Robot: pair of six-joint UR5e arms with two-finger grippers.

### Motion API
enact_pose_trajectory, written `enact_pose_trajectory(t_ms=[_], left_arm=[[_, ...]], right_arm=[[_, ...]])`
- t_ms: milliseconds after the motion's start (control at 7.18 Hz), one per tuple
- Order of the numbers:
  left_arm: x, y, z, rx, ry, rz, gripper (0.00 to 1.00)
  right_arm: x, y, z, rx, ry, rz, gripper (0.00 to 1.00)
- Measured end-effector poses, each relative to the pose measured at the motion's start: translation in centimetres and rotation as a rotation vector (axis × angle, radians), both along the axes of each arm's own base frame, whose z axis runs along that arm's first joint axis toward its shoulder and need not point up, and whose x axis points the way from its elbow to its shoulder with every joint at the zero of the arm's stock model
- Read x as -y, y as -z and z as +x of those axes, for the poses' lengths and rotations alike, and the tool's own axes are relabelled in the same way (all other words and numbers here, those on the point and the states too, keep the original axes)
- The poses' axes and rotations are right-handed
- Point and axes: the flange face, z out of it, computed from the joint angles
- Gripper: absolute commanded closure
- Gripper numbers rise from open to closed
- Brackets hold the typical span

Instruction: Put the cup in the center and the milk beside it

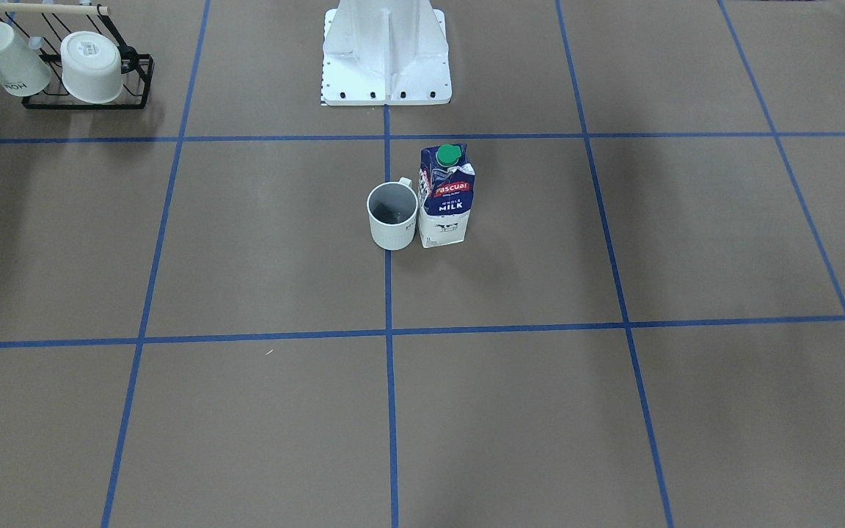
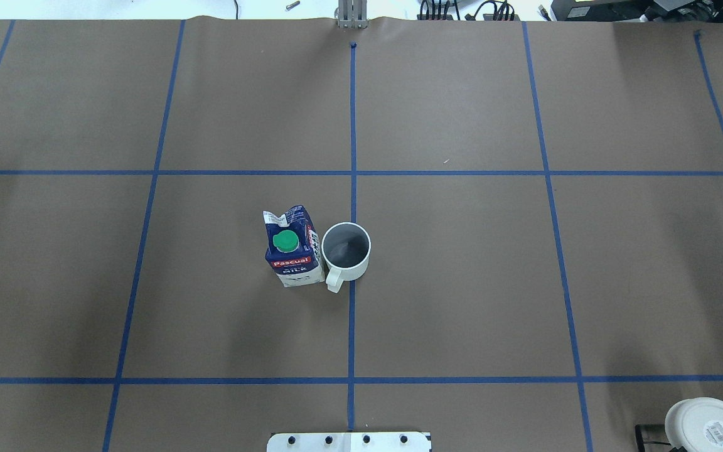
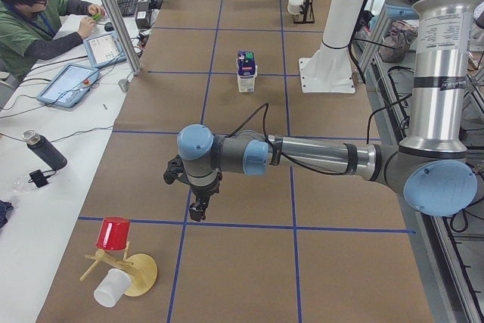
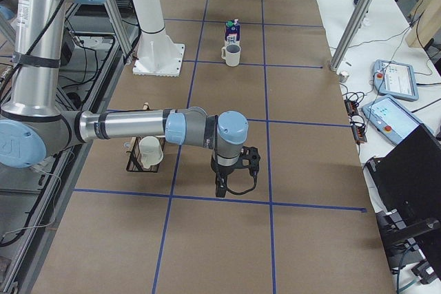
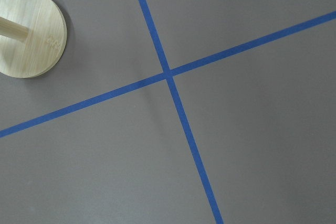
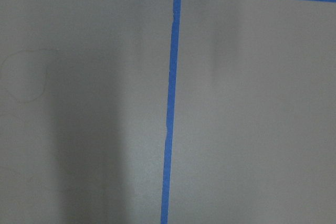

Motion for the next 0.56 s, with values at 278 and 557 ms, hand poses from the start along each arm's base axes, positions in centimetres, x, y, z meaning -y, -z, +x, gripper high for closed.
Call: enact_pose_trajectory(t_ms=[278,557], left_arm=[[-0.93,-0.81,-0.19,0.0,0.003,-0.016,0.02],[-1.08,-0.93,-0.25,0.0,0.005,-0.019,0.02]], right_arm=[[0.02,0.05,-0.06,-0.001,0.002,0.001,0.0],[0.04,0.17,-0.15,0.0,0.004,0.004,0.0]])
